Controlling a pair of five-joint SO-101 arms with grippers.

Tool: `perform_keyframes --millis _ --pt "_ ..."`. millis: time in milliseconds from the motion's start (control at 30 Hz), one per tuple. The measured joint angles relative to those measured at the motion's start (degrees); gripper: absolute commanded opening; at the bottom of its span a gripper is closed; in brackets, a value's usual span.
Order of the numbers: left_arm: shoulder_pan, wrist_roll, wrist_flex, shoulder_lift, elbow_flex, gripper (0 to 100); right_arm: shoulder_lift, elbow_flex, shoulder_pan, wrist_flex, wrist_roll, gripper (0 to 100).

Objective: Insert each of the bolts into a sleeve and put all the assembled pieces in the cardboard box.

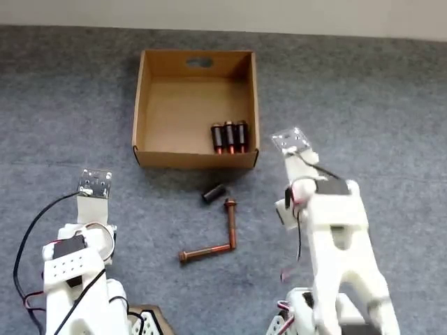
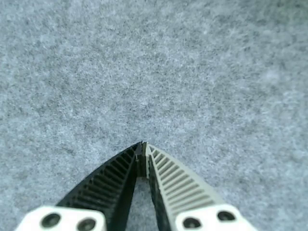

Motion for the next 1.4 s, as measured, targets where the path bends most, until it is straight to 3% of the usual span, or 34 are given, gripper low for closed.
perform_keyframes --millis 400,533,800,900,1033,1400 --pt "0.0 0.0 0.62 0.09 -4.92 1 -39.38 29.1 0.09 -8.18 -18.9 0.6" --pt "2.11 0.0 8.53 0.09 -13.63 1 -47.56 34.46 0.09 -8.35 -20.04 0.6" --pt "21.19 0.0 33.23 0.09 -31.56 1 -57.41 37.8 0.09 -5.63 -20.31 0.6" --pt "30.33 0.0 39.03 0.09 -33.41 8 -59.25 37.8 0.09 -4.31 -20.31 0.6" --pt "40.53 -0.09 42.55 0.09 -33.58 18 -60.57 38.15 0.09 -4.13 -20.31 0.6" --pt "50.9 0.0 40.7 0.09 -28.04 18 -60.66 38.15 0.09 -4.13 -20.31 0.6"
